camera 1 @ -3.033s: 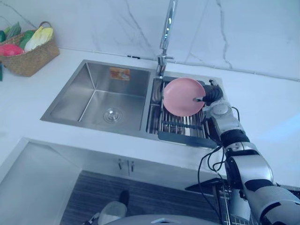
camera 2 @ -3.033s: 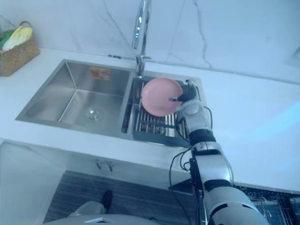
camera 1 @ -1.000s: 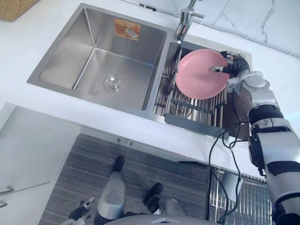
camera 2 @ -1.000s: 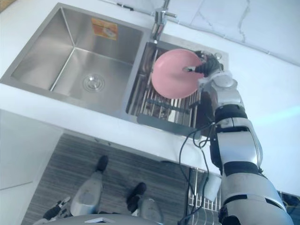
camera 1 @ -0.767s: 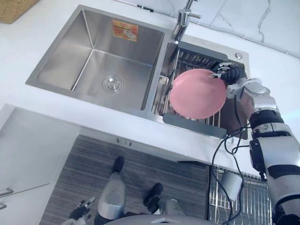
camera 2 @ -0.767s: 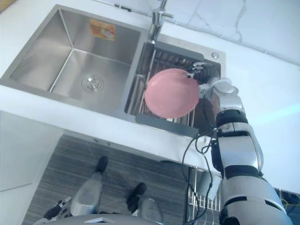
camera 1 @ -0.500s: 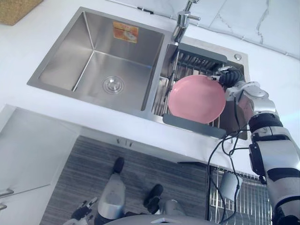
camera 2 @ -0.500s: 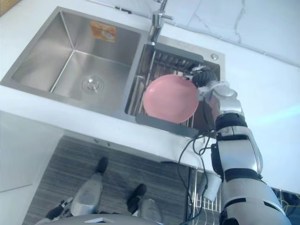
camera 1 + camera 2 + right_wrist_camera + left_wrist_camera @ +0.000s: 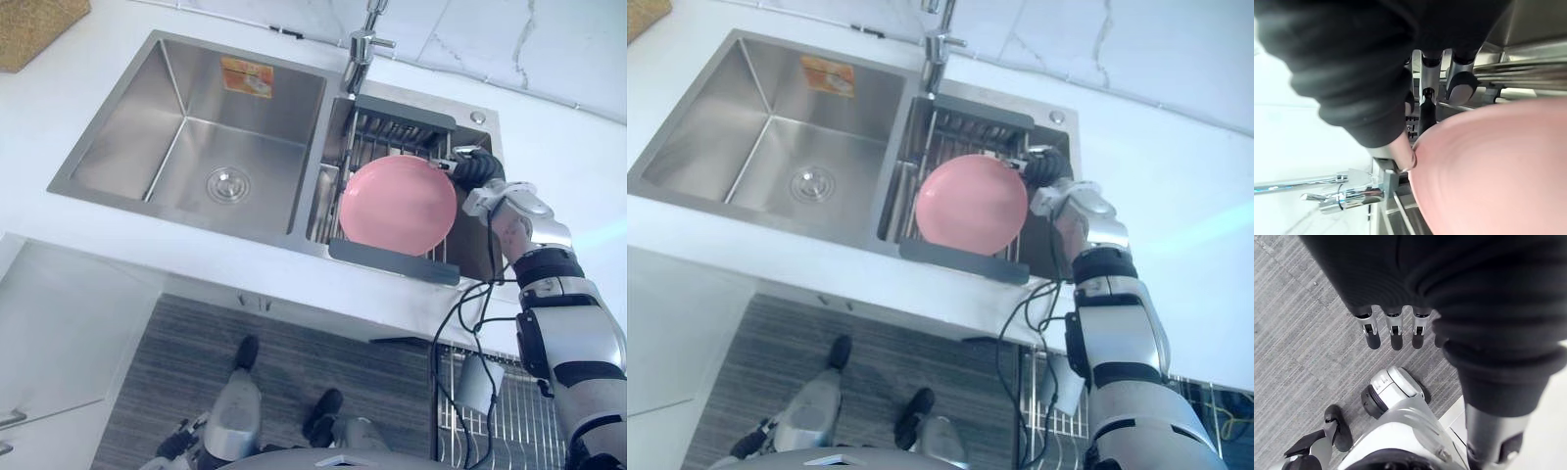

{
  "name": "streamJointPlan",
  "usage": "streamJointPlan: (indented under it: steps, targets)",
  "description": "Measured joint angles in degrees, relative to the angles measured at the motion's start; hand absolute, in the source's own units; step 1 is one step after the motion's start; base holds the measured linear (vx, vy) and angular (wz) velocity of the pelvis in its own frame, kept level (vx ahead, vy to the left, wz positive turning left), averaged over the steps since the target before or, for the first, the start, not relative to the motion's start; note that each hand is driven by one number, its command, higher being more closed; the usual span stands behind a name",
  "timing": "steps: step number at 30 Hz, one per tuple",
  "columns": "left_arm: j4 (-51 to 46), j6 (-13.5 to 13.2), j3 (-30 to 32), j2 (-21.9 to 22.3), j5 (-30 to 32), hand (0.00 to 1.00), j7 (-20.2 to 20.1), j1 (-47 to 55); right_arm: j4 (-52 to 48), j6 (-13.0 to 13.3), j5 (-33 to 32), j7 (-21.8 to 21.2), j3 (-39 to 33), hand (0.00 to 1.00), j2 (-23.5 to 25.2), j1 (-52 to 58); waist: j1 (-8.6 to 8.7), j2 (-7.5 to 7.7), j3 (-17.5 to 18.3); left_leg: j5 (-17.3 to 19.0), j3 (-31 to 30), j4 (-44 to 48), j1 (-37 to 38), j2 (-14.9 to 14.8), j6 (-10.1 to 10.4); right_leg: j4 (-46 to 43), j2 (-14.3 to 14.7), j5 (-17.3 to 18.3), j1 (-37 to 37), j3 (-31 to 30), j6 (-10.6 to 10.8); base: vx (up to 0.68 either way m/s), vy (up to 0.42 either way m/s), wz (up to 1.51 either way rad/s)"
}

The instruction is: Walk over to the sink, pick up the cup, carry it to the dishwasher, place the cup inside the dishwasher, then close the dishwasher door

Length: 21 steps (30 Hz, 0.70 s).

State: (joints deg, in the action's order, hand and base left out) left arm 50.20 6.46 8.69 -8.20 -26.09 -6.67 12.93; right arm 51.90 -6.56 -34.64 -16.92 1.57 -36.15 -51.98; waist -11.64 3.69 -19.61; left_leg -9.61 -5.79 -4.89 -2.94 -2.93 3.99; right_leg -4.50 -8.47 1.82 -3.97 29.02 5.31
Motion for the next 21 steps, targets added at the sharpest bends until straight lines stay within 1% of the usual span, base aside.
streamJointPlan:
  steps: [4,8,12,13,16,18,19,20,21]
  targets:
    - [0.02,-0.01,-0.06,0.39,0.12,0.00,0.06,0.21,-4.18,-0.04,-1.82,2.11,-0.86,1.00,1.56,1.21,0.25,-0.45,1.21,0.06,0.07,0.00,0.01,-0.01,0.07,0.41,0.06,-0.19,-0.12,-0.02,0.07,0.00,0.000,0.00]
    - [0.04,0.00,-0.05,0.38,0.40,0.00,0.20,0.47,-4.75,0.08,-2.27,7.35,-3.08,1.00,3.98,1.23,0.35,-0.47,2.63,0.11,0.08,0.00,0.03,-0.09,0.13,1.17,0.28,-0.58,-0.44,0.01,0.07,0.00,0.000,0.00]
    - [0.03,0.14,-0.05,0.43,0.41,0.00,0.37,0.66,-8.51,0.35,-4.35,11.91,-5.32,1.00,4.46,1.64,0.56,-0.55,2.77,0.12,0.24,-0.01,0.54,-0.11,0.11,2.39,0.50,-1.33,-1.44,-0.01,0.10,0.00,0.002,-0.01]
    - [0.04,0.19,-0.06,0.43,0.46,0.00,0.49,0.73,-8.75,0.50,-4.45,12.52,-6.42,1.00,4.65,1.76,0.65,-0.55,2.82,0.24,0.40,-0.02,1.07,-0.08,0.14,2.89,0.55,-1.49,-2.11,-0.05,0.08,-0.02,0.007,-0.04]
    - [0.04,0.19,-0.06,0.50,0.49,0.00,0.56,1.22,-8.77,0.37,-4.46,12.51,-6.83,1.00,4.67,1.91,0.88,-0.55,3.71,0.40,0.88,-0.02,1.07,-0.07,0.15,3.40,0.64,-1.65,-2.09,-0.37,-0.19,-0.01,0.008,-0.07]
    - [0.11,0.20,-0.07,0.52,1.13,0.00,0.59,1.56,-8.82,-0.77,-4.45,12.15,-6.83,1.00,4.67,2.35,1.27,-0.56,4.22,0.51,1.16,-0.03,1.08,-0.06,0.14,3.81,0.75,-1.90,-2.12,-0.60,-0.30,-0.01,0.009,-0.07]
    - [0.17,0.20,-0.07,0.53,1.43,0.00,0.67,1.56,-8.83,-1.34,-4.45,12.08,-6.83,0.00,4.67,2.44,1.38,-0.57,4.29,0.56,1.19,-0.03,1.08,-0.06,0.19,3.91,0.78,-1.97,-2.13,-0.64,-0.28,-0.01,0.007,-0.05]
    - [0.23,0.20,-0.10,0.54,1.57,0.00,1.13,1.57,-9.59,-2.84,-4.26,11.78,-6.83,0.00,4.67,3.20,1.56,-0.65,4.45,0.61,1.28,-0.03,1.08,-0.07,0.21,4.08,0.83,-2.10,-2.14,-0.73,-0.31,-0.01,0.004,-0.03]
    - [0.28,0.20,-0.12,0.55,1.57,0.00,1.21,1.57,-10.34,-3.38,-4.20,11.53,-6.83,0.00,4.66,3.92,1.56,-0.67,4.54,0.62,1.30,-0.03,1.08,-0.07,0.21,4.12,0.84,-2.12,-2.15,-0.75,-0.32,0.00,0.000,0.00]
